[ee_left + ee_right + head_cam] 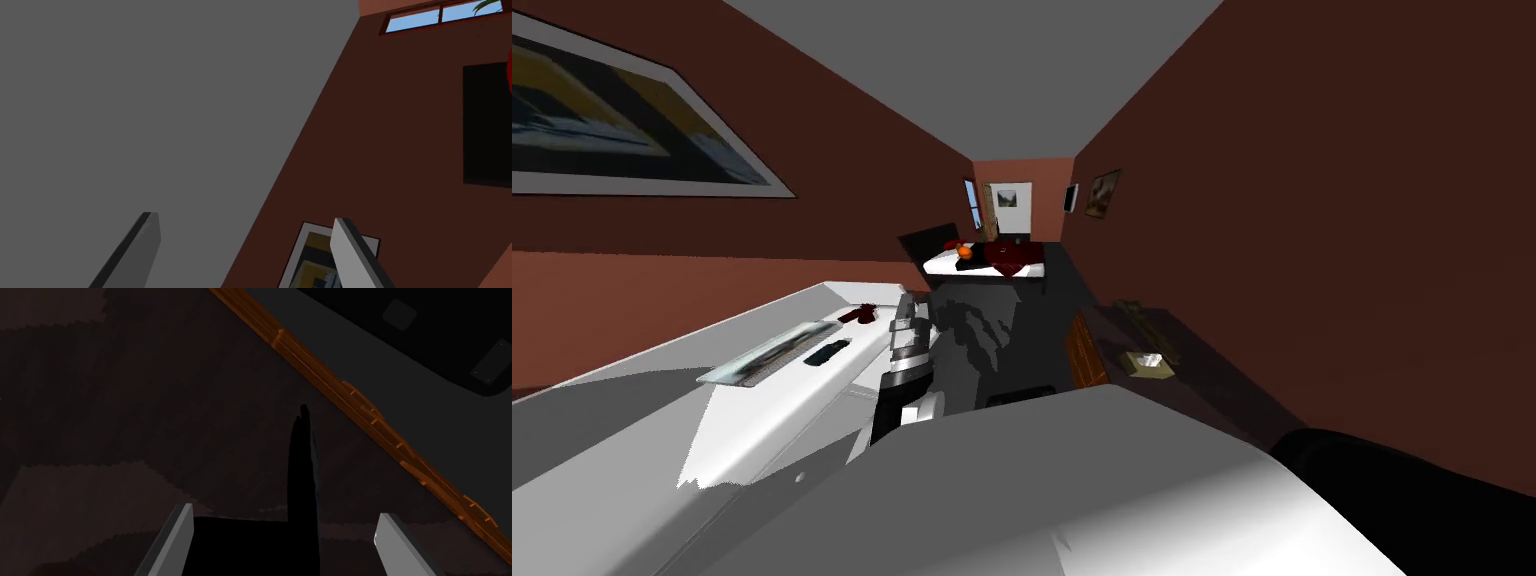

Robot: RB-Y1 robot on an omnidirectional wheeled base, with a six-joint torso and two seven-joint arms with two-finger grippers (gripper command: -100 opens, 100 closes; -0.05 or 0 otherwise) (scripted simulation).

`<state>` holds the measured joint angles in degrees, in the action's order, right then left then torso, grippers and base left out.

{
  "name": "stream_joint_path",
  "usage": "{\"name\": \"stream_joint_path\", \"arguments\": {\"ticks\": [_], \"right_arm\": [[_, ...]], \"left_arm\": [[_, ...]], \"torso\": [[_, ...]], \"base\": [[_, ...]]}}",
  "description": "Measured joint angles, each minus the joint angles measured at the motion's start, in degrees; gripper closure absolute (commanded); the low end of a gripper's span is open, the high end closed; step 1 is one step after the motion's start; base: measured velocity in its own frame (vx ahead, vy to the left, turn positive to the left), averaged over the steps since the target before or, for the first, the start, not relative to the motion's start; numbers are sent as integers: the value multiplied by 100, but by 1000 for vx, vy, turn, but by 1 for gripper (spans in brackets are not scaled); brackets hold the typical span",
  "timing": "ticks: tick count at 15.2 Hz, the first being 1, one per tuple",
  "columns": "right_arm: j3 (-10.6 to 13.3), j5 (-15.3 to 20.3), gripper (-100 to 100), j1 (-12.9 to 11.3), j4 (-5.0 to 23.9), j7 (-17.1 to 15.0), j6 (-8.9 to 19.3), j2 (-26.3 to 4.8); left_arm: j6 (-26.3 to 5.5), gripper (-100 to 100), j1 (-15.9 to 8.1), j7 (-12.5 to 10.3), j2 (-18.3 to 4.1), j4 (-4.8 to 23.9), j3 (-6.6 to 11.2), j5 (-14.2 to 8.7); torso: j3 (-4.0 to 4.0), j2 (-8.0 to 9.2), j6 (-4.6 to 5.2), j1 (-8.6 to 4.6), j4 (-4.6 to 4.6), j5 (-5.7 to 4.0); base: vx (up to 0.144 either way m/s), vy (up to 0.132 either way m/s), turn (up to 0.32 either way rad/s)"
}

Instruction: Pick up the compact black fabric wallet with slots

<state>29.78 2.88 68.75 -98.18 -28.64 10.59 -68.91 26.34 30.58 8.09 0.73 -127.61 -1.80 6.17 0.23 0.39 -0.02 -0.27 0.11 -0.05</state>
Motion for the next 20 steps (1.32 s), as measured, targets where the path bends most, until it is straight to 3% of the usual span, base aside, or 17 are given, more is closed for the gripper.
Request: {"name": "stream_joint_path", "arguments": {"ticks": [6, 12, 13, 18, 20], "right_arm": [[242, 49, -100, -513, 16, -232, 129, 286], [386, 39, -100, -711, 397, -85, 111, 644], [391, 40, 100, -717, 415, -72, 111, 661], [388, 41, 100, -722, 405, -71, 102, 662], [331, 57, 100, -643, 276, -121, 104, 540]], "left_arm": [[0, 0, 0, 0, 0, 0, 1, 0], [0, 0, 4, 0, -1, 0, 1, 0], [0, 0, 4, 0, -1, 0, 1, 0], [0, 0, 3, 0, 0, 0, 1, 0], [0, 0, 3, 0, 0, 0, 1, 0]], "torso": [[16, 27, 5, -5, 6, -2], [-37, -66, 7, 2, -14, 0], [-38, -66, 7, 3, -15, 1], [-31, -51, 10, 0, -15, 0], [-26, -41, 12, 4, -14, 5]], "base": [[-166, -32, 298], [26, -7, 36], [10, -2, 0], [-2, 1, -8], [-34, 8, -61]]}}
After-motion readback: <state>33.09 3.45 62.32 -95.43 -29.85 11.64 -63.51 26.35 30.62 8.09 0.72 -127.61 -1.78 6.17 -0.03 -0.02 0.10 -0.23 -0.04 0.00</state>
